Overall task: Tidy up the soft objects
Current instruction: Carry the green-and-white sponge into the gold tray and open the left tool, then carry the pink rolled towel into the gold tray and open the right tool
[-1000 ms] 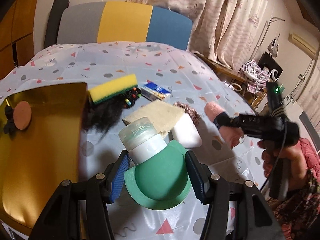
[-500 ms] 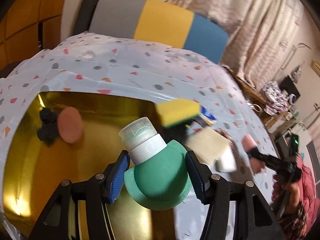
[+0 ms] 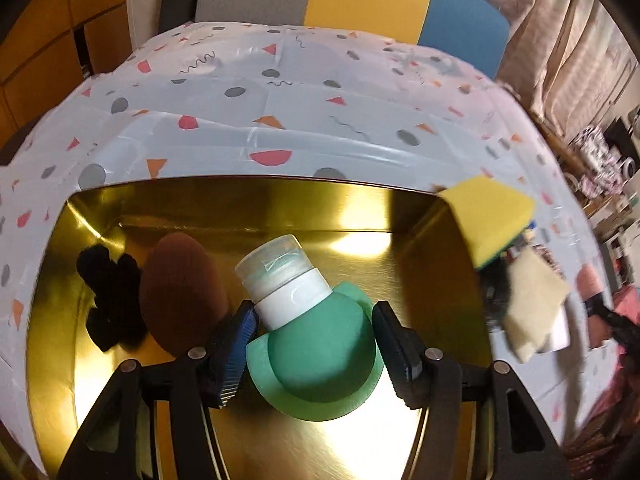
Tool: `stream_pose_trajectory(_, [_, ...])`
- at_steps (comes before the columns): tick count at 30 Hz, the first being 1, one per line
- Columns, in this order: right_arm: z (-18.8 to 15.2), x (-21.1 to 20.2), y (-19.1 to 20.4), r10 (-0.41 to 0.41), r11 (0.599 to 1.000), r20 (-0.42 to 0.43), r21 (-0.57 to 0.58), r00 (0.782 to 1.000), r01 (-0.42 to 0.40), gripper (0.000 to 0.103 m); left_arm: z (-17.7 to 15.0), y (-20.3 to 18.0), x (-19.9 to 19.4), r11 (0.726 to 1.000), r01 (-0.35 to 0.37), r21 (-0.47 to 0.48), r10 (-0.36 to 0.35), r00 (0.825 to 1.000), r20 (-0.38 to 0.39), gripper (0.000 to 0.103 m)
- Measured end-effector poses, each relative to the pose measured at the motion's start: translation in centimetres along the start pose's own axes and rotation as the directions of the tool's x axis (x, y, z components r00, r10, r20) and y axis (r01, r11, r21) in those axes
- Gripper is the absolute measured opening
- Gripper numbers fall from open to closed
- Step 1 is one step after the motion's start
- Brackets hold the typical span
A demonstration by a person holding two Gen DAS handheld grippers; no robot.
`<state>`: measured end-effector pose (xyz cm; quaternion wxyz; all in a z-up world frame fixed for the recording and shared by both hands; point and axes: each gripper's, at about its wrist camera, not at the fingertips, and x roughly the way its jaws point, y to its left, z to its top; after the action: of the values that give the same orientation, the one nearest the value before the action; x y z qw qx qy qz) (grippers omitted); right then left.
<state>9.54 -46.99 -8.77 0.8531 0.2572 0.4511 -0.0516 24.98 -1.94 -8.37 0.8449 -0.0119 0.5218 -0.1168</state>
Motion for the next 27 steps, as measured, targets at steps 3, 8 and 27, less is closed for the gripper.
stream_pose_trajectory(3, [0.0,0.1,0.1,-0.004,1.000,-0.001,-0.007,1.000,0.004,0.040,0.3,0.2,-0.1,0.999,-0.035,-0.002,0.035,0.999,0.031,0.061])
stream_pose_trajectory(8, [-0.1,0.0,0.5,-0.010,1.000,0.006,-0.028,1.000,0.011,0.040,-0.1,0.4,-2.0,1.000,0.022,-0.019,-0.020,0.995,0.100,0.066])
stream_pose_trajectory(27, [-4.1,-0.3,8.0,0.101,0.975,0.044,-0.203,0.994,-0.090,0.040,-10.9,-0.6,-9.0,0.994,0.082,-0.071,-0.058,0.957,0.284,0.066])
